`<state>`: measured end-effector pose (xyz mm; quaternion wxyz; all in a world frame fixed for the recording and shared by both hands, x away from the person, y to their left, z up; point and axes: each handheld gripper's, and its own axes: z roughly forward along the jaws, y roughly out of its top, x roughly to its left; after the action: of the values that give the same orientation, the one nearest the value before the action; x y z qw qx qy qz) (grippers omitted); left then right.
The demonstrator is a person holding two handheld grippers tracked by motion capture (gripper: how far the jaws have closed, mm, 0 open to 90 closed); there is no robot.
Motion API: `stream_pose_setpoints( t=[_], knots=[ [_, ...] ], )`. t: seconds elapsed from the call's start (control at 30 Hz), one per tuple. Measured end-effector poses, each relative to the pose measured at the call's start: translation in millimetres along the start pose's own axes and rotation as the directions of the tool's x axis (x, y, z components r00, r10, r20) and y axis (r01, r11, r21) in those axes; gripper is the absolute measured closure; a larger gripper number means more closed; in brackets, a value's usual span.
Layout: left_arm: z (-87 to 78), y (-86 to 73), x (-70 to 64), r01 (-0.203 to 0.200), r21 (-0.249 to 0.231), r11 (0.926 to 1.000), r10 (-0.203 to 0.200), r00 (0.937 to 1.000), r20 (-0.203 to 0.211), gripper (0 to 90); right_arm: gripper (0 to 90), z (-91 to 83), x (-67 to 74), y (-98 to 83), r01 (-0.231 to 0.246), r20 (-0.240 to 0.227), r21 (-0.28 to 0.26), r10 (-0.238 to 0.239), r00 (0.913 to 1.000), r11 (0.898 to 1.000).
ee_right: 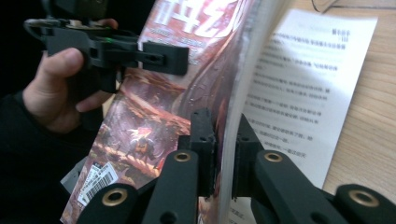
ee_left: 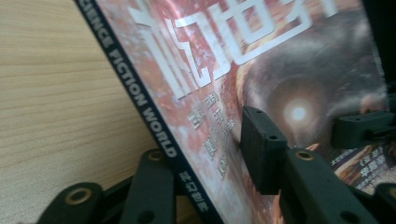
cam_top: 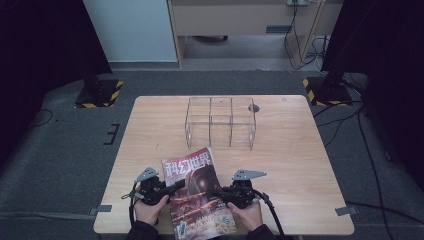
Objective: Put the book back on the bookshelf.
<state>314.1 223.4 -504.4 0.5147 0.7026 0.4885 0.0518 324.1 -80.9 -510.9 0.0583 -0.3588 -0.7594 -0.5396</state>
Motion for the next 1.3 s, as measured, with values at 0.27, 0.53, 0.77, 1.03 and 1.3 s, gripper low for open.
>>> stream_pose_setpoints(
  t=[0.27, 0.53, 0.77, 1.03, 1.3],
  knots=[
    [0.0, 5.5, -10.2, -0.054, 0.018, 0.9984, 0.054, 0.9975, -0.045, 74.1, 75.6, 2.6, -6.4, -0.7, -0.026, 0.018, 0.014, 0.026, 0.9995, 1.0],
    [-1.6, 15.2, -15.9, -0.057, 0.022, 0.9981, 0.058, 0.9961, -0.066, 77.7, 67.1, 6.7, -8.8, -1.6, -0.028, 0.055, 0.01, 0.028, 0.9981, 1.0],
    [-8.1, 22.4, -19.6, -0.051, 0.003, 0.9987, 0.051, 0.9971, -0.055, 81.1, 50.5, 9.6, -11.8, -4.0, -0.025, 0.121, 0.023, 0.022, 0.9924, 0.999],
    [-24.5, 34.5, -22.7, -0.059, -0.072, 0.9957, 0.055, 0.9972, -0.051, 83.5, 45.1, -1.6, -19.6, -2.9, 0.002, 0.216, -0.004, -0.001, 0.9763, 1.0],
    [-36.8, 49.8, -29.0, -0.082, -0.111, 0.9904, 0.075, 0.9946, -0.073, 83.5, 35.9, -17.1, -32.3, -5.2, 0.001, 0.302, 0.004, -0.002, 0.9532, 1.0]
  ],
)
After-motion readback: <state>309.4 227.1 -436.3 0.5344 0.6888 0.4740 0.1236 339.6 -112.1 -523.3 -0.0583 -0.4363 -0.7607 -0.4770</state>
